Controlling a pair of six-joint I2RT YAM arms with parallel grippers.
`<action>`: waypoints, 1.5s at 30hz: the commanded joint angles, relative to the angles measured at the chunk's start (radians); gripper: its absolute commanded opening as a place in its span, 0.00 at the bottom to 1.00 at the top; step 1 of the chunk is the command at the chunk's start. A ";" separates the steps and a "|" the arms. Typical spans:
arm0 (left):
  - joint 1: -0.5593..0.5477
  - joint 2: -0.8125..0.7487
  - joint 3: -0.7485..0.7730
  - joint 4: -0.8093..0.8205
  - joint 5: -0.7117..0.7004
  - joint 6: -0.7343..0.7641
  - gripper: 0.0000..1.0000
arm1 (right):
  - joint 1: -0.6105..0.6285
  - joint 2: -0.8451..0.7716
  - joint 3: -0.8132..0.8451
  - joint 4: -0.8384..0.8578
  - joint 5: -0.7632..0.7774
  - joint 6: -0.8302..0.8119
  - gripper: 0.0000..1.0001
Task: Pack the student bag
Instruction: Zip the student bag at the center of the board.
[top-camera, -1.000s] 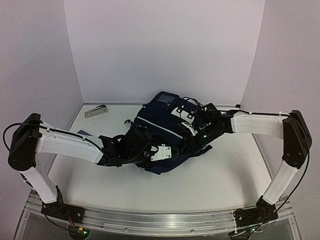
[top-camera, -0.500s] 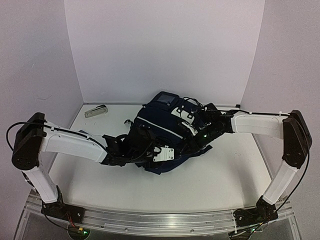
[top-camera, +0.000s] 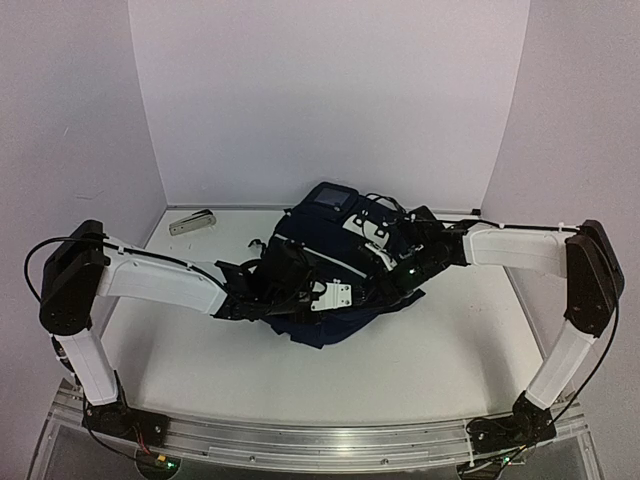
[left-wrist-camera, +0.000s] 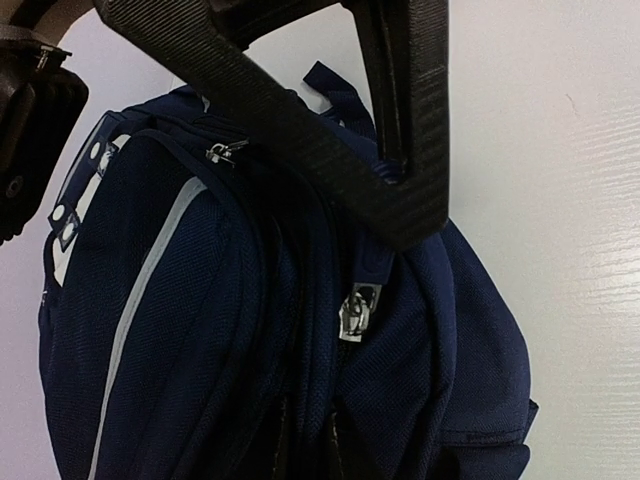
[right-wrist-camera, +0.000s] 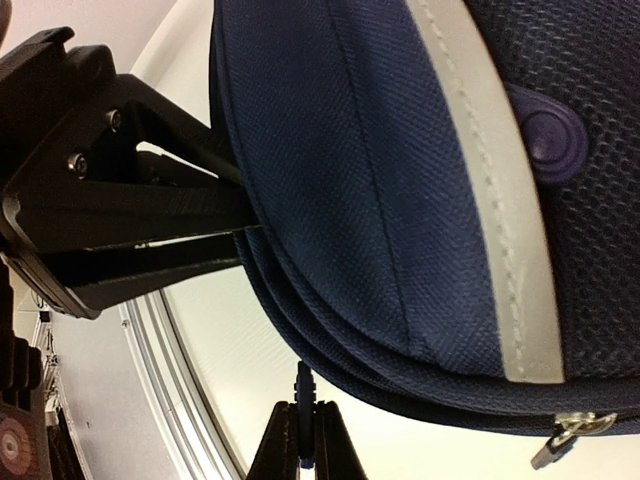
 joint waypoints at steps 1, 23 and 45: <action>0.012 -0.012 0.030 -0.017 -0.007 -0.021 0.04 | -0.026 -0.038 -0.002 0.026 -0.028 -0.004 0.00; 0.014 -0.128 -0.057 -0.043 0.007 -0.085 0.00 | -0.312 -0.040 -0.034 0.020 0.102 -0.113 0.00; 0.014 -0.039 0.016 0.082 0.096 -0.237 0.06 | -0.379 0.034 0.127 -0.008 0.138 -0.106 0.21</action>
